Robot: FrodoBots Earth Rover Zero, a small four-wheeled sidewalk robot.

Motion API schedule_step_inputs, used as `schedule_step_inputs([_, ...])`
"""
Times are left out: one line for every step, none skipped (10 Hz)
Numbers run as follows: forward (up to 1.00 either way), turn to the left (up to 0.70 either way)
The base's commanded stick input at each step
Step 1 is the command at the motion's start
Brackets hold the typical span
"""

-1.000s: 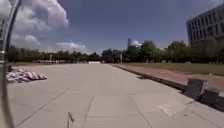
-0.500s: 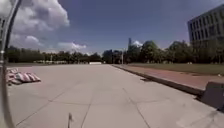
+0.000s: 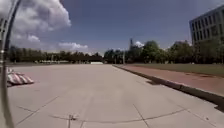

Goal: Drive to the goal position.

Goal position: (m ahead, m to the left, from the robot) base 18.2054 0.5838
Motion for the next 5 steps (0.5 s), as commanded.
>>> schedule_step_inputs([0.85,0.0])
schedule_step_inputs([0.85,0.0])
schedule_step_inputs([0.85,0.0])
schedule_step_inputs([0.85,0.0])
schedule_step_inputs([0.85,0.0])
